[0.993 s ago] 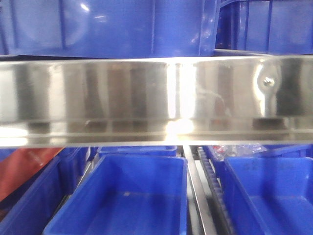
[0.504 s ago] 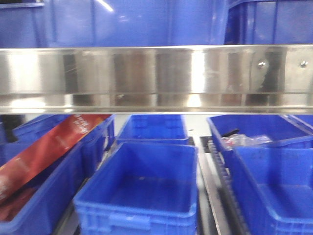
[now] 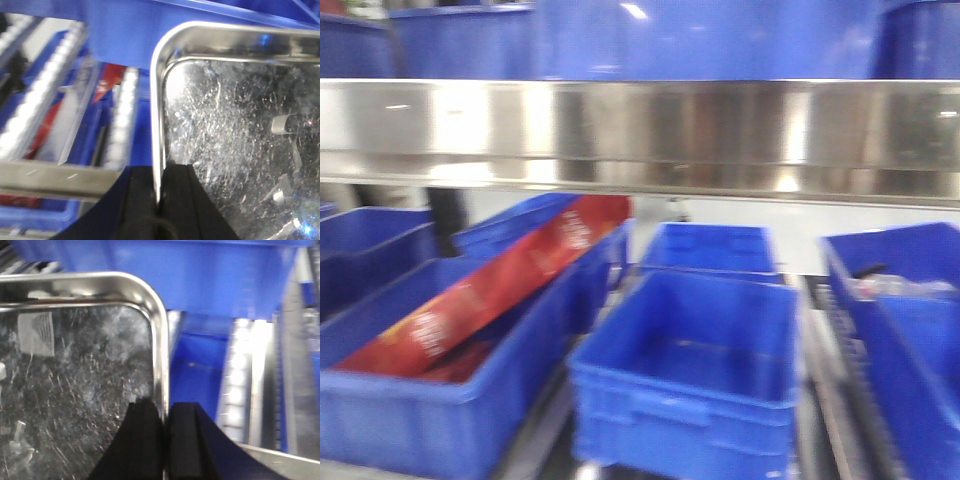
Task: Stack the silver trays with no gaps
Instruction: 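Drive backward away from the shelf holding the tray in both grippers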
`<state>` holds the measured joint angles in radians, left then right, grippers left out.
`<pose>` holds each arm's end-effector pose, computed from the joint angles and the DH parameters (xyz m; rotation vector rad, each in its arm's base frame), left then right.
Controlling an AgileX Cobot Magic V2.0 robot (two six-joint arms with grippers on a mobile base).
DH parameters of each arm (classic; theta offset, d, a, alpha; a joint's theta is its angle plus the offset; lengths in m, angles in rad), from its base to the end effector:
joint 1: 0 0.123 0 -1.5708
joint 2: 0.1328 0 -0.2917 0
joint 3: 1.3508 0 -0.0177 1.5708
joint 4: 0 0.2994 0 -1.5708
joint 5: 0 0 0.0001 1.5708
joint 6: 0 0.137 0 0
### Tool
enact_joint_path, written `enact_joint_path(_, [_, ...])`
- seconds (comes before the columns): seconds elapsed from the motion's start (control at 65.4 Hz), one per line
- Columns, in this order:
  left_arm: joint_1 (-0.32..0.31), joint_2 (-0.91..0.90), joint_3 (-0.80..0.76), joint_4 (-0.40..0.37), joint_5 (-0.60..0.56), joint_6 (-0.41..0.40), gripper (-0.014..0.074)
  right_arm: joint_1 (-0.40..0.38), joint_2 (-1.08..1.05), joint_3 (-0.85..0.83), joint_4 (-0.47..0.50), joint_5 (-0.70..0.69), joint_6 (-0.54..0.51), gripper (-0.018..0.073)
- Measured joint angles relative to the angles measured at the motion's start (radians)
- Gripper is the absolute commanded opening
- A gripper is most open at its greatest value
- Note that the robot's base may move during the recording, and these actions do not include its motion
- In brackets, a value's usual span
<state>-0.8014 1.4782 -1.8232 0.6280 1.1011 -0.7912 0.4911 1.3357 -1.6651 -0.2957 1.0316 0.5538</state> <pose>0.3116 -0.2186 0.4921 0.0244 2.0606 -0.1933 0.3218 0.1332 0.4761 0.0454 2.1542 0.2443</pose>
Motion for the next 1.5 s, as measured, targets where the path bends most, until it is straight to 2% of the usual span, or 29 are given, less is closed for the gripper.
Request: enact_joint_path(1.498, [0.0, 0.0, 0.0, 0.004, -0.002, 0.0, -0.0016, 0.0, 0.0, 0.0, 0.0, -0.006, -0.001, -0.0015])
